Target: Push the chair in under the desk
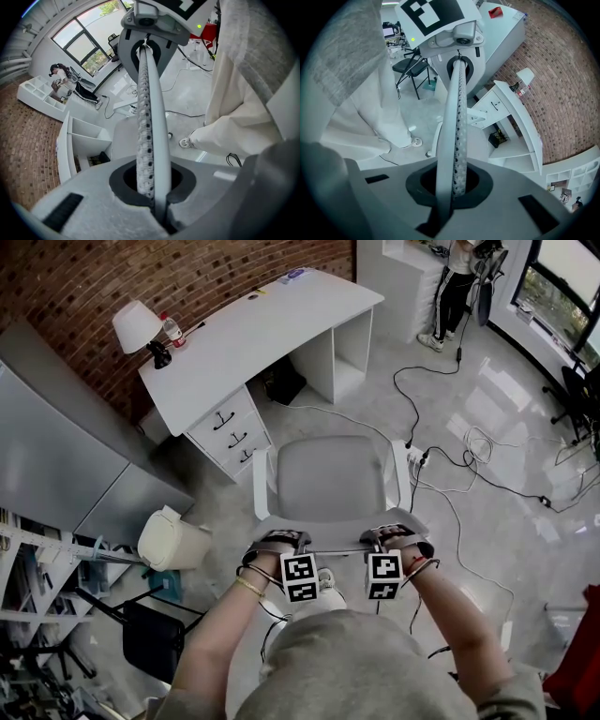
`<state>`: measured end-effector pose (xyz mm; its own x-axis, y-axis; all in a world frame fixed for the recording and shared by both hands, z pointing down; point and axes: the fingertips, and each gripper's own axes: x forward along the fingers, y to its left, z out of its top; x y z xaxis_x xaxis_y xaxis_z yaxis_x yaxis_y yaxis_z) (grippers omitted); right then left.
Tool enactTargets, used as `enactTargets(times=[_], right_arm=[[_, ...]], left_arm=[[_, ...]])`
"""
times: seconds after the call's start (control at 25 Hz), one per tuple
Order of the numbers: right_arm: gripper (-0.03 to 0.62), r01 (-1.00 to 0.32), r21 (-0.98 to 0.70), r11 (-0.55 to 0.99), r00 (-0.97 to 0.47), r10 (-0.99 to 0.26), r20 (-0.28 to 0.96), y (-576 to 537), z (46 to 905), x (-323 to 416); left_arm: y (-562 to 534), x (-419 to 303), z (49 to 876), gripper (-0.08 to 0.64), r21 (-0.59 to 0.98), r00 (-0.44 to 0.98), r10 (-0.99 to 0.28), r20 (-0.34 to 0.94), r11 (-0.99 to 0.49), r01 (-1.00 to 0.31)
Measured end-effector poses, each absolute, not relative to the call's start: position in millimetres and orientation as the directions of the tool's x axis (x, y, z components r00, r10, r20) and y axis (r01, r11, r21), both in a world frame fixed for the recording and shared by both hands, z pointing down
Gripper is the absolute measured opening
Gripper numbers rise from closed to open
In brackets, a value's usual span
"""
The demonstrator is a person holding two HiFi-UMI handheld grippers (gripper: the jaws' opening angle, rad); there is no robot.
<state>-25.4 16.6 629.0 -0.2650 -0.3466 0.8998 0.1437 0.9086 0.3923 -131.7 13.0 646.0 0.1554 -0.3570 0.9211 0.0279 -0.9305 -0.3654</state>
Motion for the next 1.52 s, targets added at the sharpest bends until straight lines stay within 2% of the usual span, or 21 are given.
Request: enactTargets(times=[0.8,1.52], right_arm=[[0.011,0.098,0.384,0.918,-0.245,-0.352,0.903,-54.5,628.9,-60.2],[0.011,0.125,0.397,0.909,-0.248,-0.359,0.900,-116.6,630.3,-51.1]], left_arm=[[-62.6,-166.2,646.6,0.012,-0.372,0.162,-0.360,0.919,-0.926,0.055],[-120.6,-158.8,646.7,0.012,-0.380,0.144,-0.372,0.917,-0.925,0.030]])
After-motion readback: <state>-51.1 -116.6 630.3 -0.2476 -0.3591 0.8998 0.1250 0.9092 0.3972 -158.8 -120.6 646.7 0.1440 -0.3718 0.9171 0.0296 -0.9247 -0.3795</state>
